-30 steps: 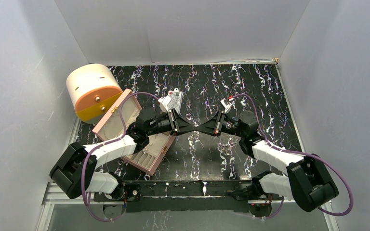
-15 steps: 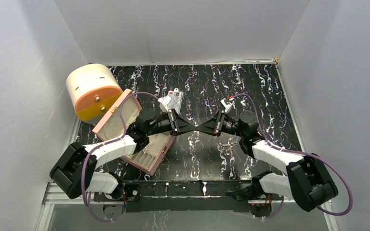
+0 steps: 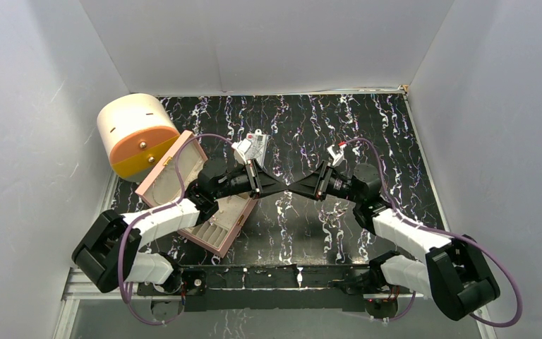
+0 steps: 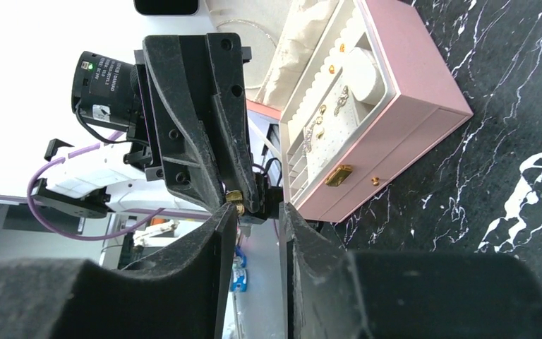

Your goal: Organize the mixed jewelry

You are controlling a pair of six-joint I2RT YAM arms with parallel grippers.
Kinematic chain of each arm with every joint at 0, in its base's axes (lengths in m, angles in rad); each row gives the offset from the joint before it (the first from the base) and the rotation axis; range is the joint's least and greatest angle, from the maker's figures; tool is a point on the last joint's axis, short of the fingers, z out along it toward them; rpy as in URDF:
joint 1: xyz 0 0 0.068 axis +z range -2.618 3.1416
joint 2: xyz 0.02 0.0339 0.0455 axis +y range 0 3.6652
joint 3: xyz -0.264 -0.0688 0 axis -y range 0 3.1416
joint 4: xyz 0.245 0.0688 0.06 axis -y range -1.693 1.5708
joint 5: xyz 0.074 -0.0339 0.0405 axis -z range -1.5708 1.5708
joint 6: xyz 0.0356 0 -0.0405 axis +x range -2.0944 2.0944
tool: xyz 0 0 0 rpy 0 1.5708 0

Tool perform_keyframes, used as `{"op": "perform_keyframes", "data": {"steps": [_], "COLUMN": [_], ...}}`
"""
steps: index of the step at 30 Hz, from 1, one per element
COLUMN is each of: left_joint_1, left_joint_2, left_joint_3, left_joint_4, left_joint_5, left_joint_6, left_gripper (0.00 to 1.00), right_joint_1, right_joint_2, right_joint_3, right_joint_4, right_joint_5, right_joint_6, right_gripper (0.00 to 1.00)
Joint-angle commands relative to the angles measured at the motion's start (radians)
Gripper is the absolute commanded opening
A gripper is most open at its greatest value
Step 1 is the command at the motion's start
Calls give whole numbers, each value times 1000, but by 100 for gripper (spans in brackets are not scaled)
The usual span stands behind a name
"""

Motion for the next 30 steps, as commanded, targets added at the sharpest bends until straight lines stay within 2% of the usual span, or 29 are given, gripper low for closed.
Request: {"op": "perform_keyframes", "data": {"steps": [1, 7, 12, 17, 24, 30], "left_joint_1": [-4, -4, -2, 12, 55, 77], "left_joint_2": [-30, -68, -108, -131, -174, -187], "left_joint_3": [17, 32, 70, 137, 286, 388], "left_joint_4": [-25, -145, -326, -624, -1136, -1422], "left_joint_5": [-16, -43, -80, -142, -276, -386], "left_joint_6": [41, 104, 191, 294, 513, 651], "left_gripper": [8, 8, 8, 8, 9, 9], "right_joint_1": [0, -1, -2, -2, -2, -3], "right_joint_2": [-66, -107, -138, -155, -150, -128], "right_joint_3": [17, 24, 38, 64, 46, 46], "right_joint_4": [-22, -98, -205, -337, -383, -401], "right_joint_5": [30, 65, 117, 176, 177, 174], "right_joint_6": [-36, -64, -111, -170, -193, -221], "right_gripper": [40, 44, 45, 45, 45, 45]}}
